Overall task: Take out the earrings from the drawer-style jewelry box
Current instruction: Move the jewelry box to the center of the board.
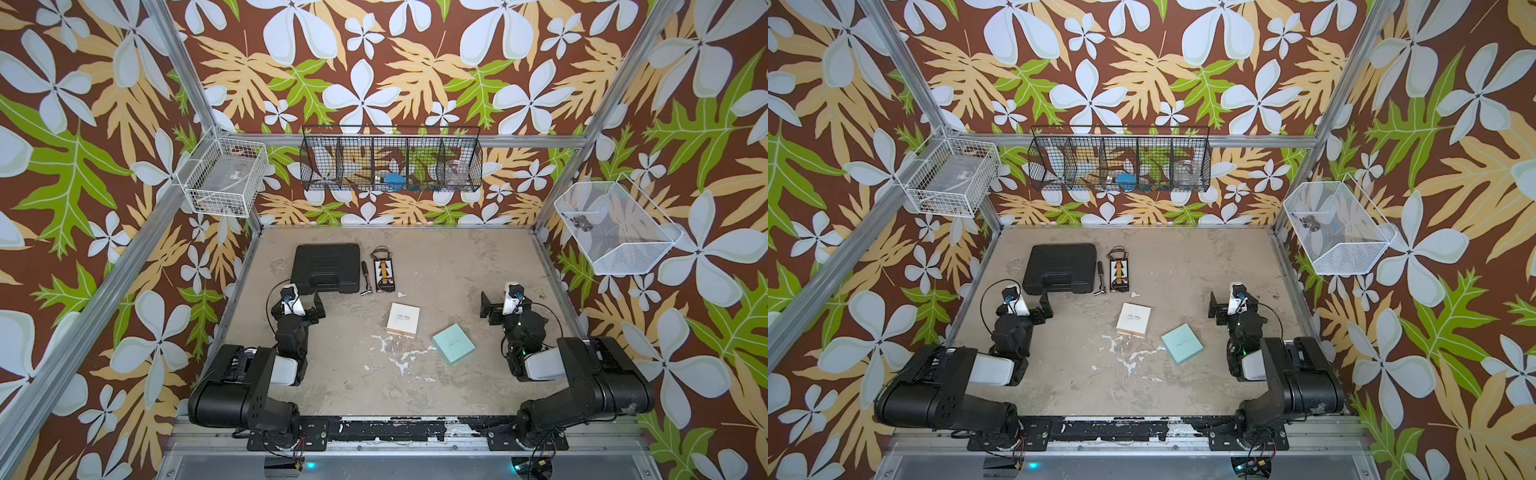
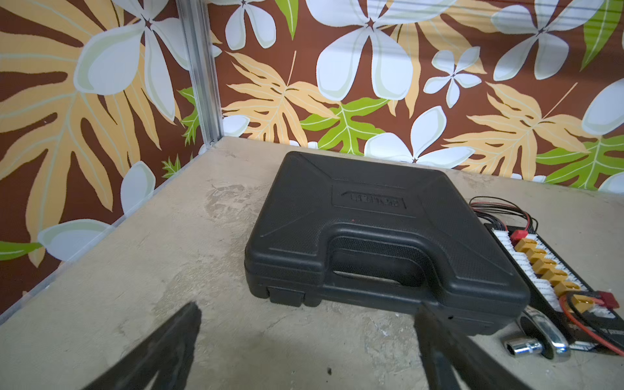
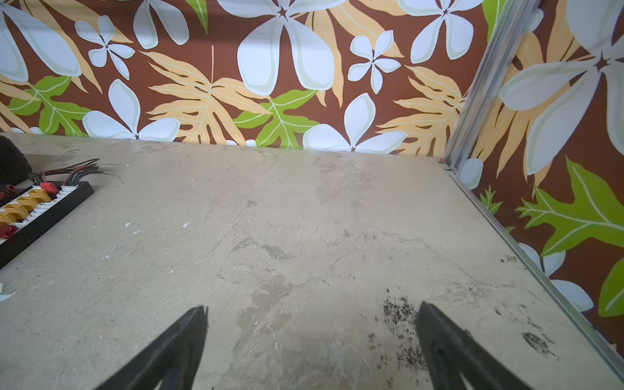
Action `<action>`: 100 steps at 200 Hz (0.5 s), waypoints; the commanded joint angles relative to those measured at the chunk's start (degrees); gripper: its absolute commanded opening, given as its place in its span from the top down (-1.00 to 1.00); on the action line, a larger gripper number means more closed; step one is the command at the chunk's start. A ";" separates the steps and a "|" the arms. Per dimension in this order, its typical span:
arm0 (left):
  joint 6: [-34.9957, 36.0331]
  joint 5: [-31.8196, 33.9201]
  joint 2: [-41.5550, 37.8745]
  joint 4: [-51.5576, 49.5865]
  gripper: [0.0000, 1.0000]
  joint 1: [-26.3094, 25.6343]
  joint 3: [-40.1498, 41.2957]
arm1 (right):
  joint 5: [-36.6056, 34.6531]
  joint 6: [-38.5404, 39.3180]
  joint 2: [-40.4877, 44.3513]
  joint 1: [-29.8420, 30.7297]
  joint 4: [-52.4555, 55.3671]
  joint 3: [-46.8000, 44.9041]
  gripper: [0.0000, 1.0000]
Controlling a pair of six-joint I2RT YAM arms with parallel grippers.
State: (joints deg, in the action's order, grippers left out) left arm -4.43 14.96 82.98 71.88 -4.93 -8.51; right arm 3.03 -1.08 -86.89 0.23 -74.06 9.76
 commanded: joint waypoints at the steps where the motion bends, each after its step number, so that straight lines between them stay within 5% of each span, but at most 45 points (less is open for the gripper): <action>1: 0.99 -0.30 0.08 2.12 -1.00 0.01 -0.15 | 0.40 0.29 0.23 0.01 -2.88 0.00 -0.99; 100: 1.17 -0.39 0.45 3.18 -0.99 0.01 -0.01 | 0.36 0.30 0.23 -0.05 -3.00 0.00 -0.99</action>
State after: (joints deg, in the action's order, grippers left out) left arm -3.97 14.74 83.24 73.10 -4.93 -8.51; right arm 3.05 -1.04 -86.80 0.23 -75.40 9.76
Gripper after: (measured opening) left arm 0.997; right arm 0.997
